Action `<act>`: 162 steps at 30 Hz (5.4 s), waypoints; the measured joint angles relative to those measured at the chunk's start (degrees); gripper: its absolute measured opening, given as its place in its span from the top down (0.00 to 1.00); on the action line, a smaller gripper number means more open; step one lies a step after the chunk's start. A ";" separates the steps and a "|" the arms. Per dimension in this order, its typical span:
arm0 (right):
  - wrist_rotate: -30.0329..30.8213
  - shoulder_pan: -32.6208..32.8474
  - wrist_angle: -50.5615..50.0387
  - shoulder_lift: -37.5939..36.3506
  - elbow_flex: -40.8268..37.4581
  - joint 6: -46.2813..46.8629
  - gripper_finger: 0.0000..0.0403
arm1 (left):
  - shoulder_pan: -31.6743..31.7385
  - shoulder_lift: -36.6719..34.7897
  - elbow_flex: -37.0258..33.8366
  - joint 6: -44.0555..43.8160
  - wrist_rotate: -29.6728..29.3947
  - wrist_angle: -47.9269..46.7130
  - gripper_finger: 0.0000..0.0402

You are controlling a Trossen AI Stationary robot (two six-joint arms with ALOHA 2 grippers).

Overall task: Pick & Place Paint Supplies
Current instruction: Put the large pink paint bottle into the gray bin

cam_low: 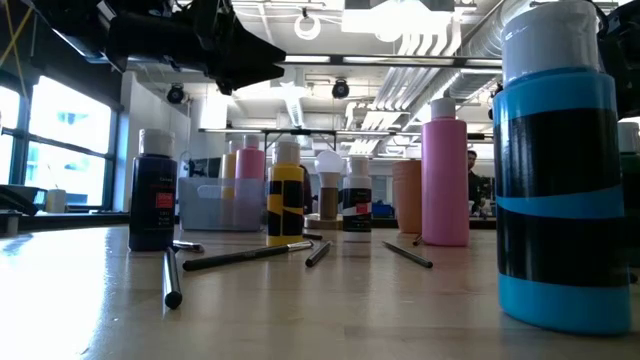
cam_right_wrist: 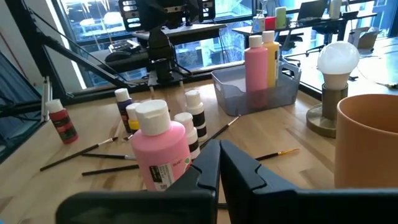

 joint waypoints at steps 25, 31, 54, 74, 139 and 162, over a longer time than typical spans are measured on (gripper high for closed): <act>-0.30 -0.02 0.25 1.67 0.00 3.02 0.99 | 0.00 17.34 5.05 -0.43 5.70 15.62 0.40; -4.11 0.00 0.43 1.71 0.00 2.99 0.99 | 0.00 23.55 10.60 -0.39 11.23 15.64 0.40; -4.35 -0.02 0.39 1.70 0.00 1.51 0.99 | -0.79 40.53 33.47 -0.66 18.43 -0.39 0.40; -4.27 -0.02 0.39 1.70 0.00 1.51 0.99 | -0.79 42.77 36.48 -1.92 21.02 -1.30 0.40; -4.14 -0.02 0.41 1.68 0.00 1.25 0.99 | -2.99 50.17 46.11 -1.92 17.00 -8.10 0.40; -4.16 -0.02 0.37 1.68 0.00 0.83 0.99 | -3.01 50.57 46.10 -1.95 16.93 -7.75 0.40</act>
